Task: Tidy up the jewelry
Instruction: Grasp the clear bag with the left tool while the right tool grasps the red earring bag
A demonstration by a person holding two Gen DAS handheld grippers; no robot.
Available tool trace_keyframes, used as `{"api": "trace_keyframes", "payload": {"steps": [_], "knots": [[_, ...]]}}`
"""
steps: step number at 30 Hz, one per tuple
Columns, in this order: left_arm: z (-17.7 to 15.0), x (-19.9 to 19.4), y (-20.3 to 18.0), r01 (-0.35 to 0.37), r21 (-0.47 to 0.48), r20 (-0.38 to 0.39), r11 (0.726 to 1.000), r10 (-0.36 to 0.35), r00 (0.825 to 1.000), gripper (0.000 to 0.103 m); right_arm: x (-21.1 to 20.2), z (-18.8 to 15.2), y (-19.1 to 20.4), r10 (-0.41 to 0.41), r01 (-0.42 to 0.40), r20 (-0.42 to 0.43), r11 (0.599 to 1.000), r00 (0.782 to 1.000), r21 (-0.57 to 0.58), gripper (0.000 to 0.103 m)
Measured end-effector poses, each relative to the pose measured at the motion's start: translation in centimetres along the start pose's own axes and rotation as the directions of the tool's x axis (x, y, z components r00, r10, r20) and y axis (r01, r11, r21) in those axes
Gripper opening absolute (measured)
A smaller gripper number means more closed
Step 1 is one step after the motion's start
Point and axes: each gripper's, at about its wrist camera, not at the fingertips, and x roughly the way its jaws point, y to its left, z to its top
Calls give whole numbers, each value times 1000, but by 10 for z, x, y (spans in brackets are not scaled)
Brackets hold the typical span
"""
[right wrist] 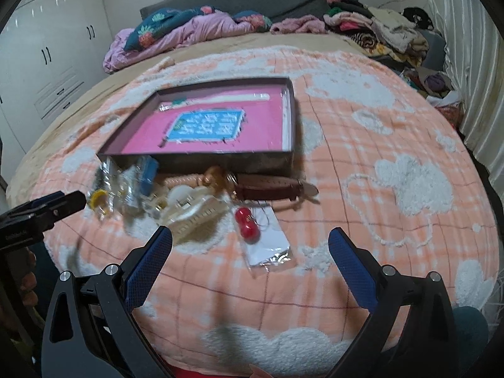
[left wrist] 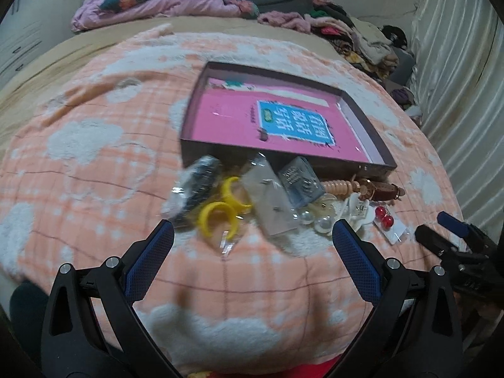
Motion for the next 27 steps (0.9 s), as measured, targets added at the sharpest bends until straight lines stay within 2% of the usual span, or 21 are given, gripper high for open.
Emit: {"api": "trace_keyframes", "payload": {"steps": [4,12,15,16,18,20,22,23,24,27], "knots": [[3,21,-1,32,-22,-43,999,-33,999,93,19,-4,-5,1,-1,-46,1000,999,-12,99],[10,37,-2,89,-38,-58,995,-91,994,60,51,1,-7,-17,10,-84,997,996,-80,98],[11,42,-5,119,-39,-64,992,-122,991,54,62,3,-8,-20,11,-105,996,994,-83,97],[12,44,-5,121,-43,-68,992,-124,990,53,65,3,-7,-24,14,-109,996,994,-88,95],[12,48,-5,117,-46,-73,992,-120,990,42,70,1,-5,-28,16,-113,994,993,-107,86],[12,51,-5,104,-47,-75,993,-108,991,36,72,-1,-2,-32,18,-107,991,994,-133,80],[12,53,-4,107,-51,-75,993,-110,991,33,72,-2,0,-34,18,-103,989,994,-150,68],[12,54,-4,106,-53,-74,993,-110,991,30,71,-2,-1,-45,30,-99,988,994,-153,56],[11,54,-3,99,-52,-70,994,-103,992,26,70,-3,-4,-37,23,-96,989,995,-148,50],[11,53,0,104,-54,-64,993,-108,992,20,65,-4,-12,-13,2,-89,992,996,-123,47]]}}
